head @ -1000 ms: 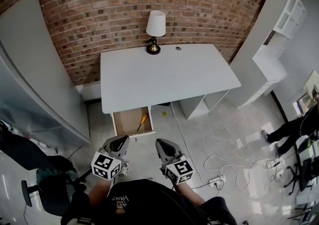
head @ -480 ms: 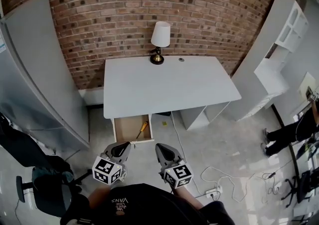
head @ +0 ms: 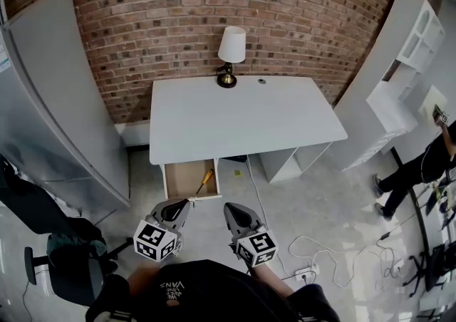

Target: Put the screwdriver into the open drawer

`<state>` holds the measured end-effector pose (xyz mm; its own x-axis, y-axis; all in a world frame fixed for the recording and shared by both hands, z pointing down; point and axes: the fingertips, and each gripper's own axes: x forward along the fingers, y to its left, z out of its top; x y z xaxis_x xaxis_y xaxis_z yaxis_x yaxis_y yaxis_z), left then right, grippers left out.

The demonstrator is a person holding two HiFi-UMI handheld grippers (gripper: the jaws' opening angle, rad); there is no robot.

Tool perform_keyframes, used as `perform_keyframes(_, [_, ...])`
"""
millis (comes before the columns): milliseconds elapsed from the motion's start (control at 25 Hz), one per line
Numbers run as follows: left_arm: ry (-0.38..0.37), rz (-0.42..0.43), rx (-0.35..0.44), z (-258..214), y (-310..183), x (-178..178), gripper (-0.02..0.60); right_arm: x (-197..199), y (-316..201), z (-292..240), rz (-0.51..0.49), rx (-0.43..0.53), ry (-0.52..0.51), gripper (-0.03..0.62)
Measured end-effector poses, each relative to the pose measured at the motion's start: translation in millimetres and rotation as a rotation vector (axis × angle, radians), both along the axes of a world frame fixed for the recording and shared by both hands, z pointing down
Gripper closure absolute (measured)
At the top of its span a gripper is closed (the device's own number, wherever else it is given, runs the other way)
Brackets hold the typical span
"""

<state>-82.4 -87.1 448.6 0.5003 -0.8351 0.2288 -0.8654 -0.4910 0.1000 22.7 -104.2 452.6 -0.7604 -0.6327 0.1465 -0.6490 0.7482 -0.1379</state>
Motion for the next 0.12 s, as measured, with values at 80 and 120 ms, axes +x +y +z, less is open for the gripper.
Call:
perform_keyframes(80, [0.001, 0.003, 0.000, 1.9, 0.6, 3.2, 0.574, 2.1, -0.3, 2.1, -0.001, -0.002, 0.002, 0.599])
perform_keyframes(120, [0.002, 0.004, -0.001, 2.9, 1.0, 4.7, 0.574, 3.0, -0.4, 3.2, -0.001, -0.003, 0.003, 0.599])
